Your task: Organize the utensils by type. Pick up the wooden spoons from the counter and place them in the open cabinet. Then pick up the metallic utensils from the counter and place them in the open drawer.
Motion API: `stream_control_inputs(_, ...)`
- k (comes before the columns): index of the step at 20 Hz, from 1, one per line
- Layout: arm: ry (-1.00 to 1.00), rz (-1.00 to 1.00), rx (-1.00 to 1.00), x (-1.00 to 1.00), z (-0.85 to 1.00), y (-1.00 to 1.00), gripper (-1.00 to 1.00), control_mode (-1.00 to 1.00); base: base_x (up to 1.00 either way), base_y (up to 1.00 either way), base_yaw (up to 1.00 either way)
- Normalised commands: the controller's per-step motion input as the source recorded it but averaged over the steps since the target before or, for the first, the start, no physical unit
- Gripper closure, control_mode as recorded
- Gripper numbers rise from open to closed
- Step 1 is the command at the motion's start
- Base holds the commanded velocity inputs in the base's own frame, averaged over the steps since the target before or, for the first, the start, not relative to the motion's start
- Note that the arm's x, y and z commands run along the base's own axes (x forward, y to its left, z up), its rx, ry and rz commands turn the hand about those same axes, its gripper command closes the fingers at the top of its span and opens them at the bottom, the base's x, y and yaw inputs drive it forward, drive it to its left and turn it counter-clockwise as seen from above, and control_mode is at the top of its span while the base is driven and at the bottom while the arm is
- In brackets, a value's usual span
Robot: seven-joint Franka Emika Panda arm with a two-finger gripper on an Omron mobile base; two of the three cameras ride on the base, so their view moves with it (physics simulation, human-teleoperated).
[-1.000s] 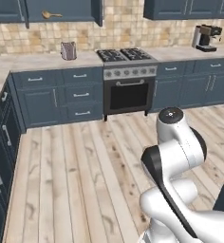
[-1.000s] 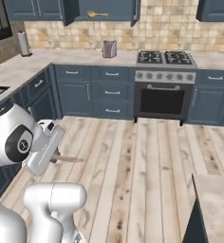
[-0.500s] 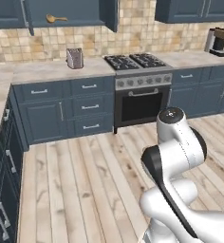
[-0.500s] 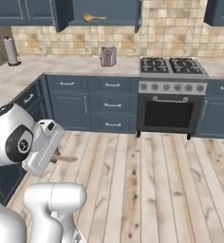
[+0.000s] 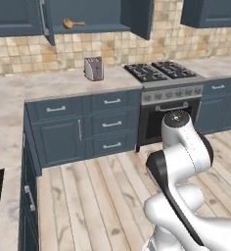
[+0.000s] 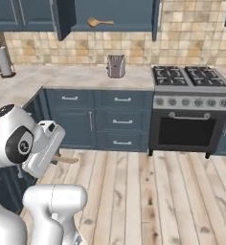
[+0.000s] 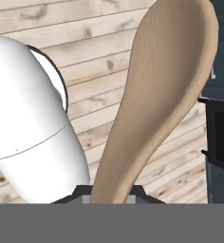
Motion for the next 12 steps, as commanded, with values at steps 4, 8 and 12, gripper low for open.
stream_control_inputs(4,0.00,0.00,0.00,0.00,0.00,0.00,1.00,1.00,0.81,0.67,-0.05)
stream_control_inputs(8,0.00,0.00,0.00,0.00,0.00,0.00,1.00,1.00,0.82,0.58,-0.09)
stream_control_inputs(12,0.00,0.00,0.00,0.00,0.00,0.00,1.00,1.00,0.83,0.46,-0.11)
